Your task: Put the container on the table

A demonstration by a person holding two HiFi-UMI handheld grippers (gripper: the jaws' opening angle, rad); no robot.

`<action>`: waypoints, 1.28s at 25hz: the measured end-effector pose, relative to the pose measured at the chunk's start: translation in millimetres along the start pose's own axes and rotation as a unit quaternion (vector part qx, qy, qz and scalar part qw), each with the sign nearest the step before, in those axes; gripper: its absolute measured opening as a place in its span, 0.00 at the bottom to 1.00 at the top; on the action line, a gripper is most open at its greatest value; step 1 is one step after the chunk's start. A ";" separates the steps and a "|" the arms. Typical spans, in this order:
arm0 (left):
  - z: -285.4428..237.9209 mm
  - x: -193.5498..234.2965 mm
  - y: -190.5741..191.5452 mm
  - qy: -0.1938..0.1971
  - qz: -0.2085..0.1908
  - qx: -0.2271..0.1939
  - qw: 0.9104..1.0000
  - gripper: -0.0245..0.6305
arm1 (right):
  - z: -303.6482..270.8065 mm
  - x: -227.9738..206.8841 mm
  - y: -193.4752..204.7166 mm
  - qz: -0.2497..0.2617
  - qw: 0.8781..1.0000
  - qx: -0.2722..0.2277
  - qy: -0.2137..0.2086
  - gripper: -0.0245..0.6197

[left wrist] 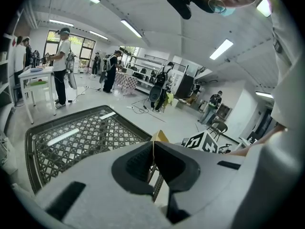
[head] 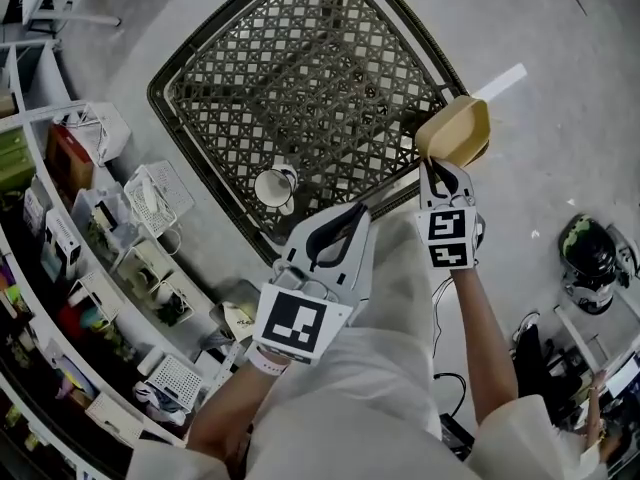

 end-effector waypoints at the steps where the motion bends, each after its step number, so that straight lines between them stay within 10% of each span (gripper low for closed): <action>1: -0.2 0.5 -0.3 -0.001 0.000 0.000 1.000 0.08 | -3.0 -0.1 1.0 0.002 1.000 0.006 -0.002 0.08; 17: 3.1 7.8 4.8 -0.008 0.006 0.004 1.000 0.08 | -34.4 11.3 20.4 0.000 0.996 0.083 -0.039 0.16; 32: 17.8 9.9 -2.5 -0.009 0.001 -0.009 1.000 0.08 | -10.6 10.4 -4.6 -0.006 0.999 0.043 -0.020 0.10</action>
Point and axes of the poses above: the fingertips, and each gripper's own axes: z backward along the fingers, x to its left, y out of its underside, the point moved 2 cm from there along z, backward along the fingers, and after that the axes turned 6 degrees about y, right-handed, at the moved point
